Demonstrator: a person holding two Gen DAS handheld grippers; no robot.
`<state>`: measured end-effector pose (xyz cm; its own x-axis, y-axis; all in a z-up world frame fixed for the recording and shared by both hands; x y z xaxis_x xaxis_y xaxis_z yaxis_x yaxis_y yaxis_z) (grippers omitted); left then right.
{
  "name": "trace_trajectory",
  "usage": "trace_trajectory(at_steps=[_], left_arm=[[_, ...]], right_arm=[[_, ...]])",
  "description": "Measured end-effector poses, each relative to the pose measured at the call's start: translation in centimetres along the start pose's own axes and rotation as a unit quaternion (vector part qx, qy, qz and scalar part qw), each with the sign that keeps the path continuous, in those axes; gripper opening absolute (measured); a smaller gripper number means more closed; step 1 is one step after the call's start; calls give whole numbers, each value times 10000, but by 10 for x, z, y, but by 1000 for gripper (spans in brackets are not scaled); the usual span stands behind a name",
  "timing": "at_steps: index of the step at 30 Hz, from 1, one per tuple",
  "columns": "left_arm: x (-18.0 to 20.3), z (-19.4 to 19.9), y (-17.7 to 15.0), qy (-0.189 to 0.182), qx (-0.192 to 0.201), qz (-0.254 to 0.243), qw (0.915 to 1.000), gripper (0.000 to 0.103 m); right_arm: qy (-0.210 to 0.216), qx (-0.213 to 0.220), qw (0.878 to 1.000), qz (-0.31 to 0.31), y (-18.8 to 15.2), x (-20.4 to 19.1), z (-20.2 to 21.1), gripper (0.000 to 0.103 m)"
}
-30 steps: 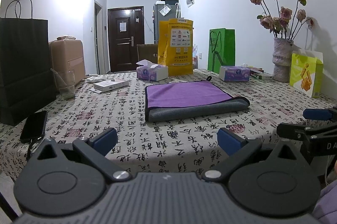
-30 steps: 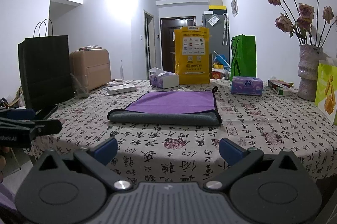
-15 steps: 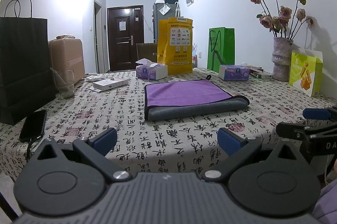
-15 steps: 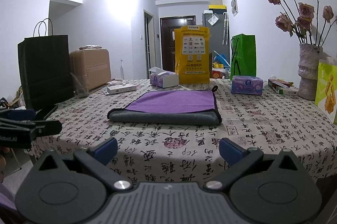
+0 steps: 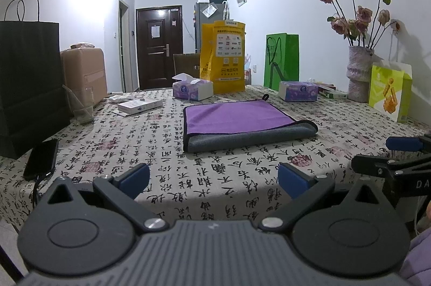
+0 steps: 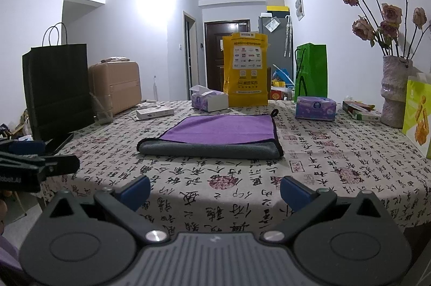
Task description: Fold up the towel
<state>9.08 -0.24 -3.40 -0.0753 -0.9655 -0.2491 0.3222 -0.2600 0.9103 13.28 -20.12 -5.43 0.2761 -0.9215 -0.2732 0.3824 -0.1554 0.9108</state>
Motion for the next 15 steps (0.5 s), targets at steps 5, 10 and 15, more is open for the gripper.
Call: trace_trajectory(at_steps=[5,10,15], left_arm=[[3,-2,-2,-25,-15,-14,10000,103],[4,-4,-2,-14,-30,-18,10000,103],[2,-13,2,39,-28,-54,10000,103]], right_arm=[[-11,3,10000,-10,0,0,0,103],[-22,11,10000,-14,1,1,-1,103],[-117,93,9998,-116,8,12,-8,103]])
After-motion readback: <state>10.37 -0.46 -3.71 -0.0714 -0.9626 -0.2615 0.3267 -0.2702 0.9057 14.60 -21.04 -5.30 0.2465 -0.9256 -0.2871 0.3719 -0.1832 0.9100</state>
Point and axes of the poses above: each gripper's, at about its wrist camera, not at the fingertips, and z roughly against the way its jaws point, x to its right, y to its top, the point moved 10 cm from there along -z, roughly the way its jaws point, and after that the axes turned 13 degrees about -z, right-handed, at the moved point
